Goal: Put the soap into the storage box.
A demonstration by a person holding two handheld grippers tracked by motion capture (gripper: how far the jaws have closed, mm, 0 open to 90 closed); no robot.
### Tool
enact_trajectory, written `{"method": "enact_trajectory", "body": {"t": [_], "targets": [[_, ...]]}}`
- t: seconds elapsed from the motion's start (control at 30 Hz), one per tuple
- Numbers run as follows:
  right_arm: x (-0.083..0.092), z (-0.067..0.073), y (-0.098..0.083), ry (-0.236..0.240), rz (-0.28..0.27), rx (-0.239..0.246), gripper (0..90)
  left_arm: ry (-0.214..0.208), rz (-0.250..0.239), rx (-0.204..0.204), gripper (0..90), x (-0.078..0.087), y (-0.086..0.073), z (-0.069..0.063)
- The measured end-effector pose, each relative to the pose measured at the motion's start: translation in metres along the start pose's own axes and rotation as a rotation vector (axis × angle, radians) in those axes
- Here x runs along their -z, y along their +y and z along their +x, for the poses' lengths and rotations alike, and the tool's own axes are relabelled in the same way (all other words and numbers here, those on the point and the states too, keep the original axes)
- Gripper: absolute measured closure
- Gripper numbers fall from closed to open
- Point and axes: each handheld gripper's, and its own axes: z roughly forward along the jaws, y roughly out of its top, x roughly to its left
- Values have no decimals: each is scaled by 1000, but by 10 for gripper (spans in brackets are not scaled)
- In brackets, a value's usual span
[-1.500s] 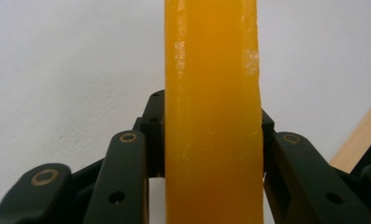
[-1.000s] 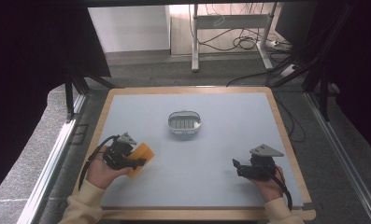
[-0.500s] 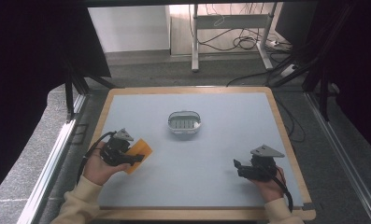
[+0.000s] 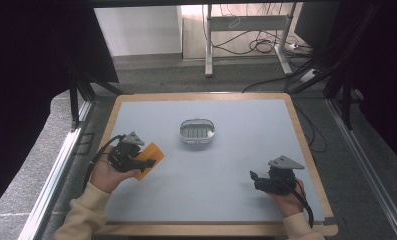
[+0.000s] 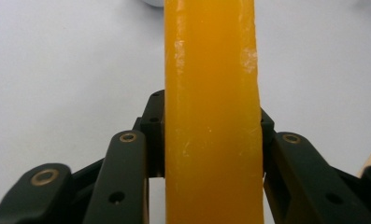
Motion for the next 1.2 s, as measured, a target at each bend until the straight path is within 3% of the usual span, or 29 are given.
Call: {"method": "enact_trajectory", "body": {"t": [0.47,0.8,1.2], "targets": [[1,1,0,0,0,2,169,-20,-6,-16,621,6,9,4],[1,0,-1,-1,1,2,169,-22,6,-56,621,0,21,4],[2,-1,-1,2,-6,3,169,-27,14,-62,621,-6,36,10]]}}
